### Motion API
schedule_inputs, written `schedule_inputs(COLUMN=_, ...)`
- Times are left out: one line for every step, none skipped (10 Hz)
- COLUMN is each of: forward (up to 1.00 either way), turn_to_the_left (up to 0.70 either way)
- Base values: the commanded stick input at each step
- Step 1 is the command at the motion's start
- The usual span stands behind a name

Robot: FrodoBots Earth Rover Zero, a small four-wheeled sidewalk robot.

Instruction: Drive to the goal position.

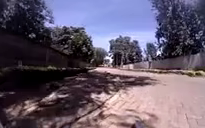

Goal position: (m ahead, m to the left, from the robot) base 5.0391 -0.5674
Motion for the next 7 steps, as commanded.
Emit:
schedule_inputs(forward=0.7, turn_to_the_left=0.0)
schedule_inputs(forward=0.7, turn_to_the_left=0.0)
schedule_inputs(forward=0.7, turn_to_the_left=0.0)
schedule_inputs(forward=0.7, turn_to_the_left=0.0)
schedule_inputs(forward=0.7, turn_to_the_left=0.0)
schedule_inputs(forward=0.7, turn_to_the_left=0.0)
schedule_inputs(forward=0.7, turn_to_the_left=0.0)
